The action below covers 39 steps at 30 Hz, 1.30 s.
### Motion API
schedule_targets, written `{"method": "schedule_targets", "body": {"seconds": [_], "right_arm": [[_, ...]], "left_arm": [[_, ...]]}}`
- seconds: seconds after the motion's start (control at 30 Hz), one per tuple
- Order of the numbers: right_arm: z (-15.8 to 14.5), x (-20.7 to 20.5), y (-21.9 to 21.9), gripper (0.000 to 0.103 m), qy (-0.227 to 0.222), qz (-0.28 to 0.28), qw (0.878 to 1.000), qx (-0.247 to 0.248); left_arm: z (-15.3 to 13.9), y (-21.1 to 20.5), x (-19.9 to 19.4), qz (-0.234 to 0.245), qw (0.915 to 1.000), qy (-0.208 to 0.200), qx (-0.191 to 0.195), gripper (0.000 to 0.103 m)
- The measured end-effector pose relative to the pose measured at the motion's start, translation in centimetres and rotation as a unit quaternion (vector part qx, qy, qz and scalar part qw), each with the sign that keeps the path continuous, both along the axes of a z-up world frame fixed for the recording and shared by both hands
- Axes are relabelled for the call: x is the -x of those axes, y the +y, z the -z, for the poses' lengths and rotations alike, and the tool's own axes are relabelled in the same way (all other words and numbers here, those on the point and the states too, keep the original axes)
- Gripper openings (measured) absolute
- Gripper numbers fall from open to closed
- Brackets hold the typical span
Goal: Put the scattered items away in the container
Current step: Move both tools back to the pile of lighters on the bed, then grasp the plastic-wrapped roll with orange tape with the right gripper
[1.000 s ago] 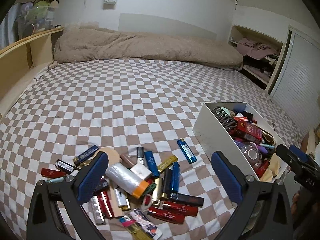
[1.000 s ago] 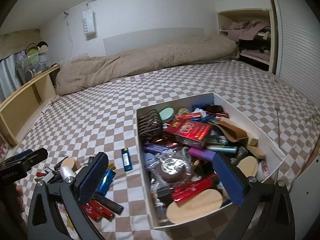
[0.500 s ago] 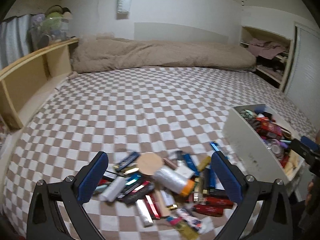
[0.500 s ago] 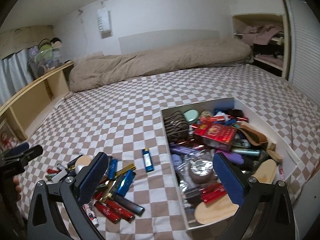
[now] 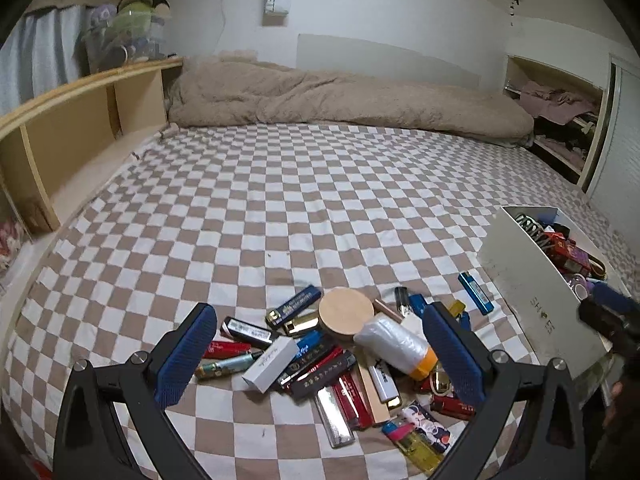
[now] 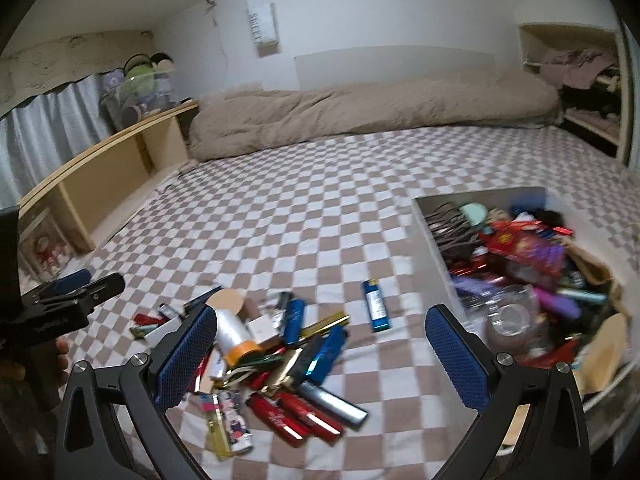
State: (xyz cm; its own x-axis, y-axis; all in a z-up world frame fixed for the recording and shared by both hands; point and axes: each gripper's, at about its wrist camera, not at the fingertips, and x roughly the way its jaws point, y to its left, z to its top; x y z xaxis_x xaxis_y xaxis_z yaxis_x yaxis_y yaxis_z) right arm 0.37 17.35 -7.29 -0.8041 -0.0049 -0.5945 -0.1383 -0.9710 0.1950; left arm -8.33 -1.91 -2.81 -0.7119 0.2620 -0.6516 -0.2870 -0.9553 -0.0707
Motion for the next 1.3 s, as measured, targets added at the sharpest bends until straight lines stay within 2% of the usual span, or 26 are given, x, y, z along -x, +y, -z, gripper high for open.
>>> {"method": "schedule_targets", "body": {"seconds": [0.13, 0.3, 0.37, 0.57, 0.7, 0.87, 1.0, 1.07, 1.1, 1.17, 1.3], "right_arm": [[1.7, 0.9, -1.4, 0.103, -0.01, -0.023, 1.0, -0.011], [3.4, 1.4, -2.0, 0.103, 0.012, -0.025, 1.0, 0.003], [4.1, 1.9, -2.4, 0.103, 0.008, -0.031, 0.999, 0.004], [5.2, 3.8, -4.7, 0.103, -0.008, -0.098, 0.995, -0.026], [5.7, 5.7, -6.1, 0.103, -0.029, -0.133, 0.99, -0.035], [7.4, 8.6, -7.9, 0.103, -0.082, -0.154, 0.981, -0.086], [8.5, 9.9, -9.0, 0.103, -0.101, -0.171, 0.972, -0.127], [8.7, 10.3, -9.2, 0.103, -0.104, -0.182, 0.97, -0.124], [8.9, 10.5, -9.3, 0.101, -0.106, -0.189, 0.969, -0.118], [9.3, 10.8, -9.5, 0.085, -0.114, -0.195, 0.967, -0.115], [10.6, 11.3, -9.7, 0.07, -0.131, -0.204, 0.965, -0.104]], "left_arm": [[0.7, -0.9, 0.5, -0.003, 0.9999, -0.011, -0.008, 0.103], [1.5, -2.2, 1.2, -0.016, 0.9996, -0.021, -0.011, 0.103], [1.7, -2.8, 1.4, -0.025, 0.9994, -0.02, -0.01, 0.103], [2.3, -4.6, 2.1, -0.055, 0.9978, -0.032, -0.022, 0.103], [2.9, -5.6, 2.6, -0.075, 0.9957, -0.046, -0.026, 0.103], [3.3, -6.6, 3.2, -0.082, 0.9937, -0.062, -0.043, 0.103], [3.8, -7.6, 3.4, -0.089, 0.9917, -0.073, -0.057, 0.103], [4.2, -8.0, 3.6, -0.096, 0.9905, -0.078, -0.061, 0.103], [4.5, -8.1, 3.7, -0.096, 0.9899, -0.083, -0.063, 0.103], [5.0, -8.2, 4.0, -0.092, 0.9887, -0.096, -0.07, 0.103], [6.2, -7.8, 4.3, -0.085, 0.986, -0.123, -0.074, 0.103]]}}
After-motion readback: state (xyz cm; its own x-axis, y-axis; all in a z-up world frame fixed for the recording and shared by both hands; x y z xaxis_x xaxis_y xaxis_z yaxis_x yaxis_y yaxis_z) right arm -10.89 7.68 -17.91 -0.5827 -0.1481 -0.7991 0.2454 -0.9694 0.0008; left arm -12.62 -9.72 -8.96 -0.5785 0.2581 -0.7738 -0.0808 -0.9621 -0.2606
